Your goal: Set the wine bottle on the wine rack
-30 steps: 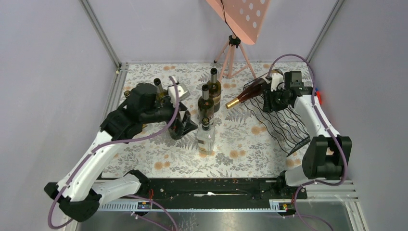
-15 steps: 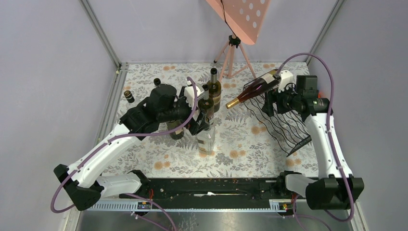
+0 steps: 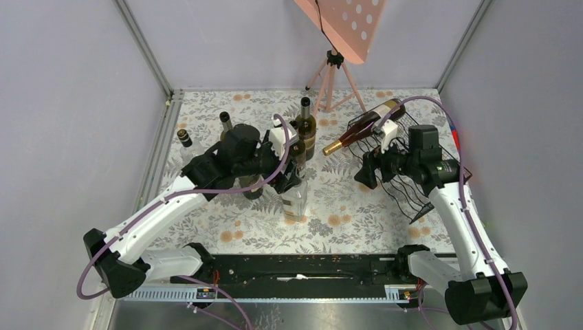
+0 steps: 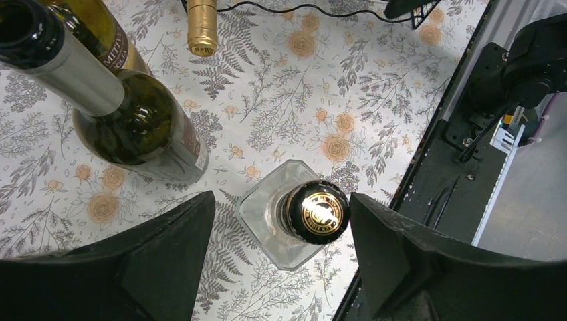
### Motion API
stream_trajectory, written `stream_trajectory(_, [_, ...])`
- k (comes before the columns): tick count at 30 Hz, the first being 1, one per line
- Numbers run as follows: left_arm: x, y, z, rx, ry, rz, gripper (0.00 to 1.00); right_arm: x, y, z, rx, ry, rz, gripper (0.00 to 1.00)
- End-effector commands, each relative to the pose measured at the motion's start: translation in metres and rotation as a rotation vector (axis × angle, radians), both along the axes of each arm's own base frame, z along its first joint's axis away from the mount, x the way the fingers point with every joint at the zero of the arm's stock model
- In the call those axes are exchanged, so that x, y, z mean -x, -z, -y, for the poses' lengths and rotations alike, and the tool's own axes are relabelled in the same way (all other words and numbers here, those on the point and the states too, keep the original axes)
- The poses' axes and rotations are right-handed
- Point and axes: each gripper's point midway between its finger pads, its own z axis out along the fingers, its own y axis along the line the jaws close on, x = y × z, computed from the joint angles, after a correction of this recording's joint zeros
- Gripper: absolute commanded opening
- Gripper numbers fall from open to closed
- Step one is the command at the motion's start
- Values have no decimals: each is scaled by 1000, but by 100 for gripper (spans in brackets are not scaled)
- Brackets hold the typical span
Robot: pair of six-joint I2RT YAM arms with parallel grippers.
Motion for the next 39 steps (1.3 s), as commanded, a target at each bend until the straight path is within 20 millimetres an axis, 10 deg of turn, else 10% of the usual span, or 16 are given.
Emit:
stream_trajectory(1, [0,-5,15,50,44,1,78,4,-4,-19,-31,-99,66,86])
stream_trajectory(19, [7,5,22,43,120,-12,61,13,7,-21,-25,-133,95,87])
stream_trajectory(39, [5,-19,12,56,91,48,9,13,6,-19,-17,-120,106,87])
